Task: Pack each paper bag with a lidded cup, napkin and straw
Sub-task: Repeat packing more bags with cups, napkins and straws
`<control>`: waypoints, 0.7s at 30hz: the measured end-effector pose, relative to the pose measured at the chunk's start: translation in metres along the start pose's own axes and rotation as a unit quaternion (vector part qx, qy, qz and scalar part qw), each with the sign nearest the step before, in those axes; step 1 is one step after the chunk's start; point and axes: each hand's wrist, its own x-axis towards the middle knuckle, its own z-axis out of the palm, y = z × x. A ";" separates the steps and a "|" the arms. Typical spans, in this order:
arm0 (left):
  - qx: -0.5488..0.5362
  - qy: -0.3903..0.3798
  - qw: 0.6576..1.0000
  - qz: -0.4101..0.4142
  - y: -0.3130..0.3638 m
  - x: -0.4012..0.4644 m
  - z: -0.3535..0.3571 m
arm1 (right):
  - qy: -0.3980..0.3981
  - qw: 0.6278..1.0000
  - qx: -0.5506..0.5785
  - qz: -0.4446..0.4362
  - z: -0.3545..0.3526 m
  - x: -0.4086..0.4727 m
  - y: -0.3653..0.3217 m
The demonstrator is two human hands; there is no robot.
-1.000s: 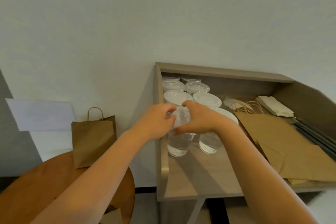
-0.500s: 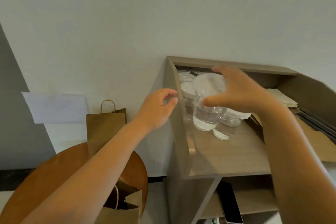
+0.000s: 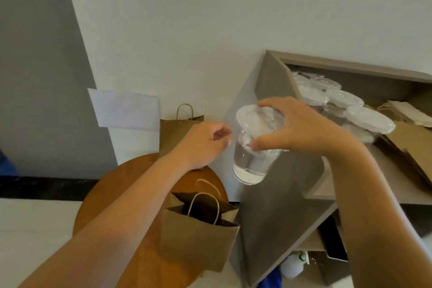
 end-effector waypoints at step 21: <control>0.361 -0.211 0.902 -0.109 -0.179 -0.025 0.083 | -0.043 0.988 0.134 0.061 0.130 0.014 0.067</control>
